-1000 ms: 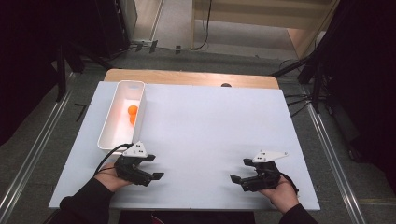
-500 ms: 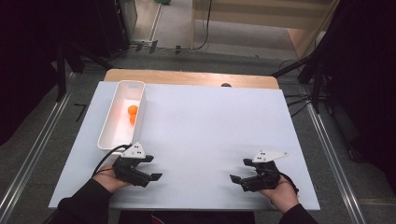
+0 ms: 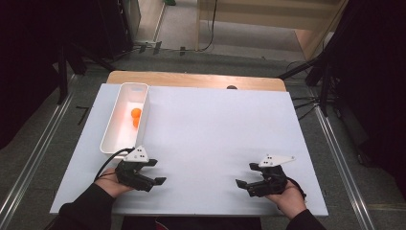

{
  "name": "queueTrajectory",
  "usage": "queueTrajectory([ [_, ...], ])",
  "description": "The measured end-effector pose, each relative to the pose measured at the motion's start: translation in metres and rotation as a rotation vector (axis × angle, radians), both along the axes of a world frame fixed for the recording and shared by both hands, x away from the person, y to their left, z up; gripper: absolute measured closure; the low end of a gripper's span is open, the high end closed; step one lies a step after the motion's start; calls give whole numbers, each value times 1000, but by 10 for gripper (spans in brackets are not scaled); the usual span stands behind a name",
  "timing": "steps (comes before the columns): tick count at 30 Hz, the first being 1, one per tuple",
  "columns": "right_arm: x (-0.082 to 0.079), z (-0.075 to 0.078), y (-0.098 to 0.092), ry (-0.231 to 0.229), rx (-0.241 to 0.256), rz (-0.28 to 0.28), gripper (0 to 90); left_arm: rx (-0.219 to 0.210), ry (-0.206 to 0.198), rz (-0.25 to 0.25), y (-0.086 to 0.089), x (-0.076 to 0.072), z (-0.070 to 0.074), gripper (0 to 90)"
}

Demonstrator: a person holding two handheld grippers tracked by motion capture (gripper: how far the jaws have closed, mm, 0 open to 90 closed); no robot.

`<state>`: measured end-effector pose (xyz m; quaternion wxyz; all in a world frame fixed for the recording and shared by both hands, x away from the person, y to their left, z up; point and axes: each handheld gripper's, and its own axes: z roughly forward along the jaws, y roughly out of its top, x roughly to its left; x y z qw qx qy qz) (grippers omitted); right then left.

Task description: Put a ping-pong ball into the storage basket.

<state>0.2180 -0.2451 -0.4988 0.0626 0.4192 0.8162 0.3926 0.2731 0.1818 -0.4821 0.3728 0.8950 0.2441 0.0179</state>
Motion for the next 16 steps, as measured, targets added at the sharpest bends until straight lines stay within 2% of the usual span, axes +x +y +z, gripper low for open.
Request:
queueTrajectory([
  [16, 0, 0, 0, -3, -5, 4, 124, 2, 3, -3, 0, 0, 0, 253],
])
